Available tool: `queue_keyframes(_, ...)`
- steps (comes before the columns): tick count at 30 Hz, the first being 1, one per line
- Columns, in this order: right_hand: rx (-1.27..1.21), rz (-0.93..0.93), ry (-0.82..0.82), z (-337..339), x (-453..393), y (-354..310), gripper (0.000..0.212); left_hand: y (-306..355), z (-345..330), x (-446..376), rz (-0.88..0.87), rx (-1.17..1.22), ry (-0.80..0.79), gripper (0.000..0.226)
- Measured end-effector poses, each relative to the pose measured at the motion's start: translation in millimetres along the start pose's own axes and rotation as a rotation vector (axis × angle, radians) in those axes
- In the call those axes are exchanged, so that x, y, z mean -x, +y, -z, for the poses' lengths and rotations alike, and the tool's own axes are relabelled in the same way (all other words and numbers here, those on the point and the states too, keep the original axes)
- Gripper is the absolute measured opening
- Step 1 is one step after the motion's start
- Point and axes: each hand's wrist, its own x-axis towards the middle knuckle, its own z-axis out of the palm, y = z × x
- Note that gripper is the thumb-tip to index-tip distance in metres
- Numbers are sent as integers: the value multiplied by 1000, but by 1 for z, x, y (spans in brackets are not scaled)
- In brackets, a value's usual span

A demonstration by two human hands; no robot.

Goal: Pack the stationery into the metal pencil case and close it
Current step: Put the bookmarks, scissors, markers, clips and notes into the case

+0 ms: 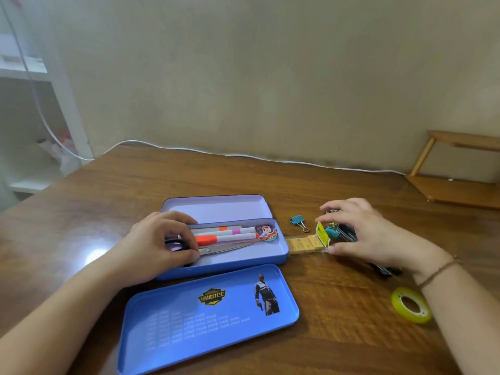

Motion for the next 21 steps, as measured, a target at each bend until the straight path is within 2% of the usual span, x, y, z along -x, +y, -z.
queue_keyframes(3, 44, 67, -23, -9, -5, -2, 33, -1, 0, 1, -17, 35, -20, 24)
queue_keyframes(6, 69, 80, -51, -13, -7, 0, 29, 0, 0, 1, -31, 68, -35, 13)
queue_keyframes(9, 24, 83, -43, -7, -2, -1, 19, -1, 3, 2, -66, 90, -28, 29)
queue_keyframes(11, 7, 30, 73, -4, -1, -1, 28, -3, 3, 2, -98, 76, -36, 37)
queue_keyframes(13, 105, -32, 186, -6, -3, 3, 36, -4, 3, 3, -116, 49, -40, 41)
queue_keyframes(17, 217, -60, 90, -11, -6, 10, 41, -6, 1, 4, -101, 44, -40, 45)
queue_keyframes(21, 274, -14, 186, -11, -6, 9, 33, -8, 1, 5, -89, 48, -35, 43)
